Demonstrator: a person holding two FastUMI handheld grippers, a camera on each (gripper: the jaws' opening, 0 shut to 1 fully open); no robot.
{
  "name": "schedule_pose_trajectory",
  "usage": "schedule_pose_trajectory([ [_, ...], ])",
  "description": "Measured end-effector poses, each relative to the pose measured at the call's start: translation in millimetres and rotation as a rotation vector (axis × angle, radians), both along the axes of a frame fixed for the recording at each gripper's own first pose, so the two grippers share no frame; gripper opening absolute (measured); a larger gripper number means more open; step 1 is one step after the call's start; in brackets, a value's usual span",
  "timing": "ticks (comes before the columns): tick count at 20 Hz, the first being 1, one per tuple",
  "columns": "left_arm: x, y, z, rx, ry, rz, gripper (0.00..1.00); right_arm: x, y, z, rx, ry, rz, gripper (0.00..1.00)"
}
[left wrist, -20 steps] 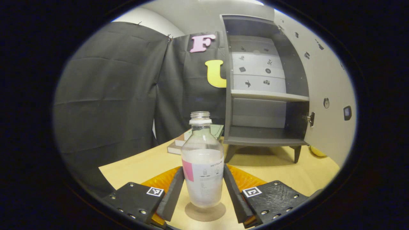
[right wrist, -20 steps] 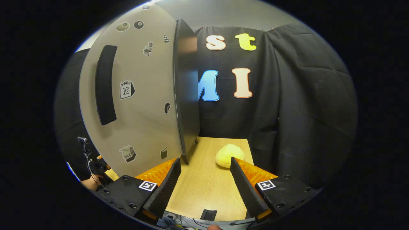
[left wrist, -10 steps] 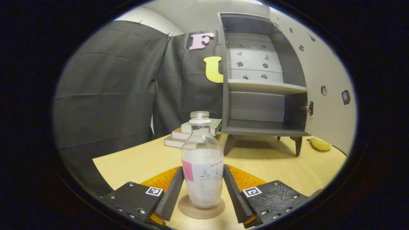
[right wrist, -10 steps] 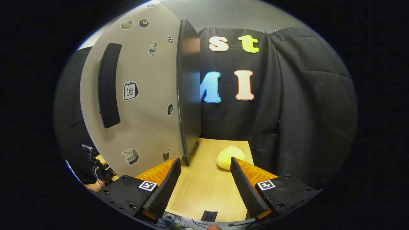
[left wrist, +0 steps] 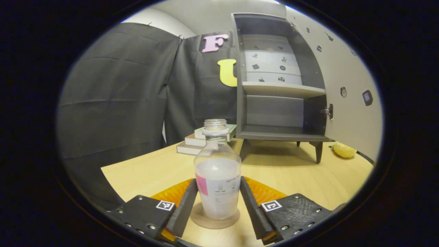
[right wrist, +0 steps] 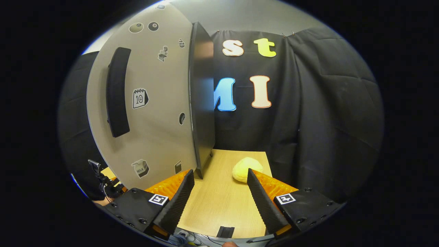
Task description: Open the cabinet door with the right hand, grasp the bottle in the cabinet with the left hand and place it on the coaster, then close the cabinet door with the right hand.
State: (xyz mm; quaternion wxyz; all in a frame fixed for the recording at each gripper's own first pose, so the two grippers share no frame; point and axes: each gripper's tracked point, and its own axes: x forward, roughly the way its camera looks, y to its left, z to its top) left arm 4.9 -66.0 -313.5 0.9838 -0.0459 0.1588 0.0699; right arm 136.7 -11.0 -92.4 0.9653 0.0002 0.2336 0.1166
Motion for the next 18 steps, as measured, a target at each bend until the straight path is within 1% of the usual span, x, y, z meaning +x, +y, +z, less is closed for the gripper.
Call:
schedule_pose_trajectory([
  [1,-1,0,3,0.007,0.005,-0.003,0.78,0,0,-1,0.001,0.001,0.001,0.98],
  [2,-2,-1,7,0.011,0.002,-0.004,0.81,-1,-1,0,0.005,-0.001,-0.001,0.98],
  [4,-4,-3,15,0.015,0.003,-0.007,0.84,-1,1,3,0.021,-0.006,0.002,0.98],
  [6,-7,-3,28,0.022,0.005,-0.006,0.84,0,0,7,0.032,-0.018,0.007,0.98],
  [7,-7,-3,37,0.029,-0.001,-0.005,0.82,0,1,10,0.039,-0.024,0.010,0.98],
  [8,-9,-2,46,0.038,-0.004,-0.004,0.82,0,1,13,0.050,-0.031,0.016,0.98],
  [9,-11,-1,56,0.050,-0.007,-0.001,0.84,1,2,16,0.062,-0.039,0.021,0.98],
  [12,-16,2,92,0.076,-0.029,0.013,0.84,5,7,25,0.096,-0.064,0.044,0.98],
  [13,-18,1,106,0.066,-0.034,0.011,0.81,6,10,28,0.112,-0.071,0.056,0.98],
  [15,-24,-4,139,0.040,-0.048,0.011,0.82,10,17,35,0.151,-0.082,0.082,0.98],
  [18,-31,1,194,0.078,-0.078,0.018,0.81,19,25,50,0.207,-0.105,0.115,0.98],
])
